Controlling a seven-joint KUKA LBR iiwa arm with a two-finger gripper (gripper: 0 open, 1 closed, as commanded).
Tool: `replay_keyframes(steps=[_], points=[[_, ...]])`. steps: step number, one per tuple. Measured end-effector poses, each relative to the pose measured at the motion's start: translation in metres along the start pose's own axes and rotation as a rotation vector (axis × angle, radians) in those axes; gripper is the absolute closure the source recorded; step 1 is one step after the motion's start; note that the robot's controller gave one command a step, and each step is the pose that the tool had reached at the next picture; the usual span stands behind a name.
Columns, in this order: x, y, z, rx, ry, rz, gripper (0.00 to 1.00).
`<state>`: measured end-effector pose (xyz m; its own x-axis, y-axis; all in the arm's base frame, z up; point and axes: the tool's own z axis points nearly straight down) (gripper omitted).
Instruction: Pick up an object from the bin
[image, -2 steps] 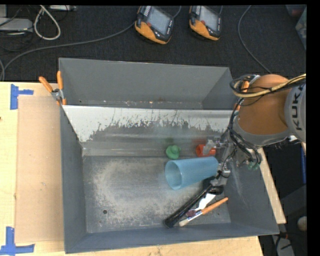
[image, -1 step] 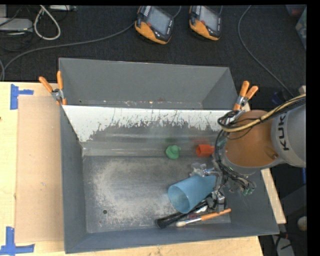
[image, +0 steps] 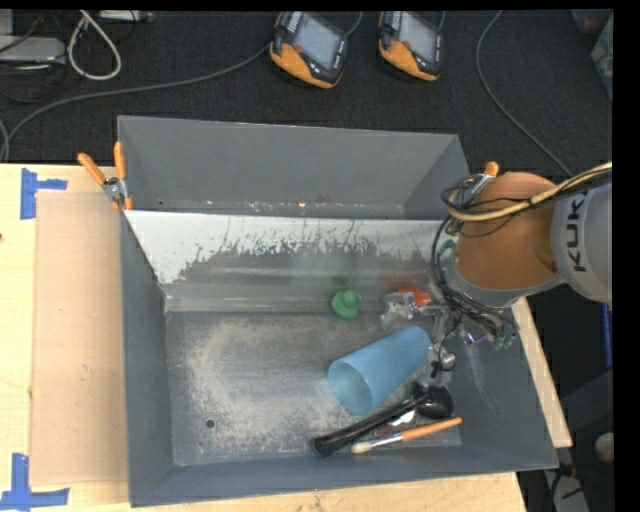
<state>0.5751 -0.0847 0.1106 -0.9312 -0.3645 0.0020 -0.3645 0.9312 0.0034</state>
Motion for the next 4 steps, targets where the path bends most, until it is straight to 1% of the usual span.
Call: replay_keyframes(steps=[1,2,3,4], points=[[-0.002,0.064,0.014,-0.01,0.013,-0.113,0.0],[-0.022,0.071,0.043,-0.003,0.004,-0.332,0.0],[-0.023,0.09,0.042,-0.012,0.012,-0.376,1.0],[-0.023,0.09,0.042,-0.012,0.012,-0.375,1.0]])
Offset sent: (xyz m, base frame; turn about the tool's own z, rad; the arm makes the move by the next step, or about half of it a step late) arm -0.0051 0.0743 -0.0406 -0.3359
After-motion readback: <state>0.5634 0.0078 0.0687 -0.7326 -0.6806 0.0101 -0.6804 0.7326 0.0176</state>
